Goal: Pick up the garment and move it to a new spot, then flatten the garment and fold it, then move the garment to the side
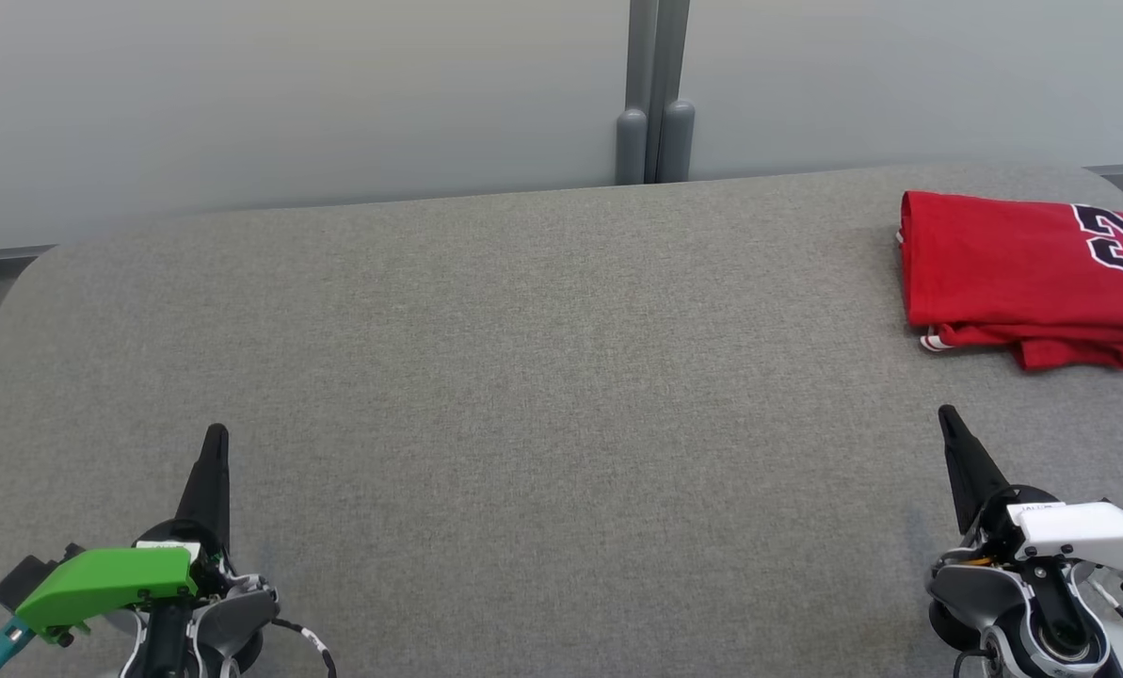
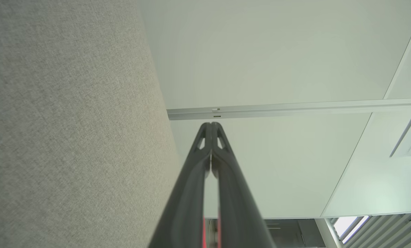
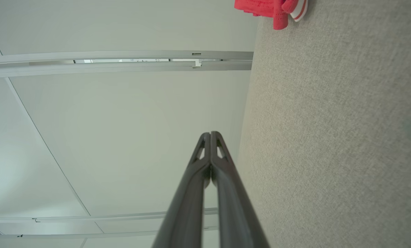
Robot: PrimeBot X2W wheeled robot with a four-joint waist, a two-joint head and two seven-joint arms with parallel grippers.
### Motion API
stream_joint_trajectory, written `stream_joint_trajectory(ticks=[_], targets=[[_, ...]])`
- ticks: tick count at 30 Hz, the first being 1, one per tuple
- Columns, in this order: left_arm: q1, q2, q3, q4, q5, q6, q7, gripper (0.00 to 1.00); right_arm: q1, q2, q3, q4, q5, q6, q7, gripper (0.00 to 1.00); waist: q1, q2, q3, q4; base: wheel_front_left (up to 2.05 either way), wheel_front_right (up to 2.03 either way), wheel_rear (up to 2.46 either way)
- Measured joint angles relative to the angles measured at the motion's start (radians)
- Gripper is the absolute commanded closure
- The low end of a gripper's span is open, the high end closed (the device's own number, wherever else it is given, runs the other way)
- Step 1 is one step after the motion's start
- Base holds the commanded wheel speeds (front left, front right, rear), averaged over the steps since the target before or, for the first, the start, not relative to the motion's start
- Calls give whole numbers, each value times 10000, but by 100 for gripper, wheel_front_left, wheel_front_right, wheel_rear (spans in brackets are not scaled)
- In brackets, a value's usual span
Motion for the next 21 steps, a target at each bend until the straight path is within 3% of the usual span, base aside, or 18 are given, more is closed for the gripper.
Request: stream_joint_trajectory(ticks=[21], targets=[[-38, -15, 25, -21, -261, -2, 73, 100, -45, -6, 15, 4, 261, -2, 58, 100, 0, 0, -1, -12, 0, 0, 0]])
